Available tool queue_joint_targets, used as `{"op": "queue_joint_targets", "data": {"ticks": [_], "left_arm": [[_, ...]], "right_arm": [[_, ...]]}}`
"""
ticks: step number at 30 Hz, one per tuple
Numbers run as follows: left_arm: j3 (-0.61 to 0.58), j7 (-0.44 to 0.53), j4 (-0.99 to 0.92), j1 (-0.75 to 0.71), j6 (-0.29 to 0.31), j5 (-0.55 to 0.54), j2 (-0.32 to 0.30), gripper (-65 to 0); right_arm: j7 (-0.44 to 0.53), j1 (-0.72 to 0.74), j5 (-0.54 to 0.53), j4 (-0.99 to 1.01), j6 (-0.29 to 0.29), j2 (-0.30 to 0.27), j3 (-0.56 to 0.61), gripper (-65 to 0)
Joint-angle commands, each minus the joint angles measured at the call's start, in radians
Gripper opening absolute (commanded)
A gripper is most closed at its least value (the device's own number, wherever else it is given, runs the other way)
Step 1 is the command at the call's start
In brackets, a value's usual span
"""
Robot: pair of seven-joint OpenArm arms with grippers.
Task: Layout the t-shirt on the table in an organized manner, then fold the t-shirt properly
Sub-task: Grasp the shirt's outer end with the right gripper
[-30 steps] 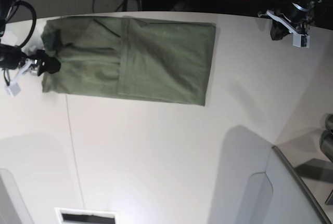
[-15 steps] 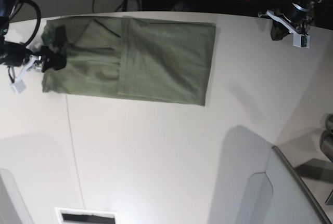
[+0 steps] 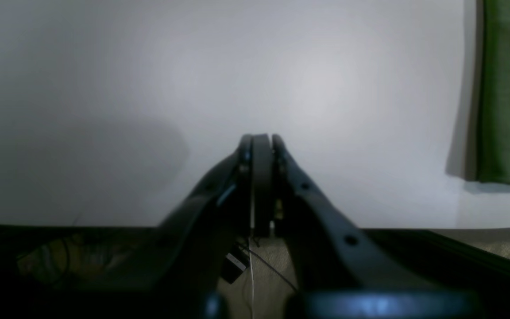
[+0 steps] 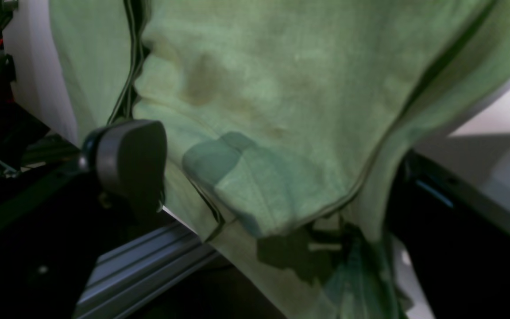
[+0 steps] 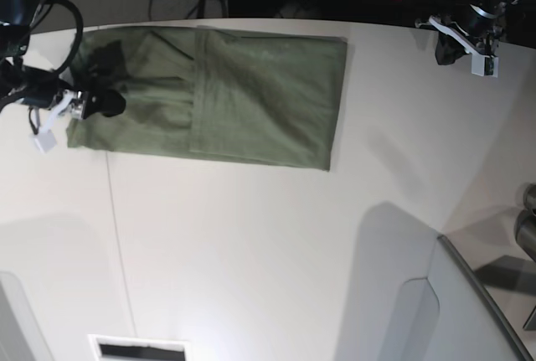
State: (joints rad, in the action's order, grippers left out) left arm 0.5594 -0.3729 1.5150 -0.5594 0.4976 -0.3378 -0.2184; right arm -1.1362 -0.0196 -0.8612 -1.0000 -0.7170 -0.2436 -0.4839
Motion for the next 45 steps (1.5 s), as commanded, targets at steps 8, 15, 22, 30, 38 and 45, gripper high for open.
{"op": "queue_joint_targets", "data": {"ticks": [8,15,22,30,38,45], "left_arm": [[0.006,0.021,0.011,-0.003,-0.001,-0.008,-0.011,-65.0],[0.006,0.021,0.009,-0.004,-0.001,-0.008,-0.011,-65.0],[0.006,0.021,0.009,-0.004,-0.001,-0.008,-0.009,-65.0],[0.006,0.021,0.009,-0.006,-0.001,-0.008,-0.008,-65.0],[0.006,0.021,0.011,-0.006,-0.001,-0.007,0.007,-65.0],[0.006,0.021,0.011,-0.008,-0.001,-0.007,0.01,-65.0]], "right_arm": [[-0.057,-0.035,0.086,0.01,0.019,0.0,0.009,-10.7],[-0.063,-0.035,0.087,0.016,0.019,0.003,0.009,-10.8],[-0.063,-0.036,0.087,0.019,0.019,0.005,0.009,-31.2],[-0.063,-0.027,0.087,0.019,0.019,0.005,0.009,-60.2],[-0.055,-0.006,0.087,0.01,0.027,0.005,0.009,-64.7],[0.054,-0.015,0.087,0.01,0.245,-0.035,0.007,-64.8]]}}
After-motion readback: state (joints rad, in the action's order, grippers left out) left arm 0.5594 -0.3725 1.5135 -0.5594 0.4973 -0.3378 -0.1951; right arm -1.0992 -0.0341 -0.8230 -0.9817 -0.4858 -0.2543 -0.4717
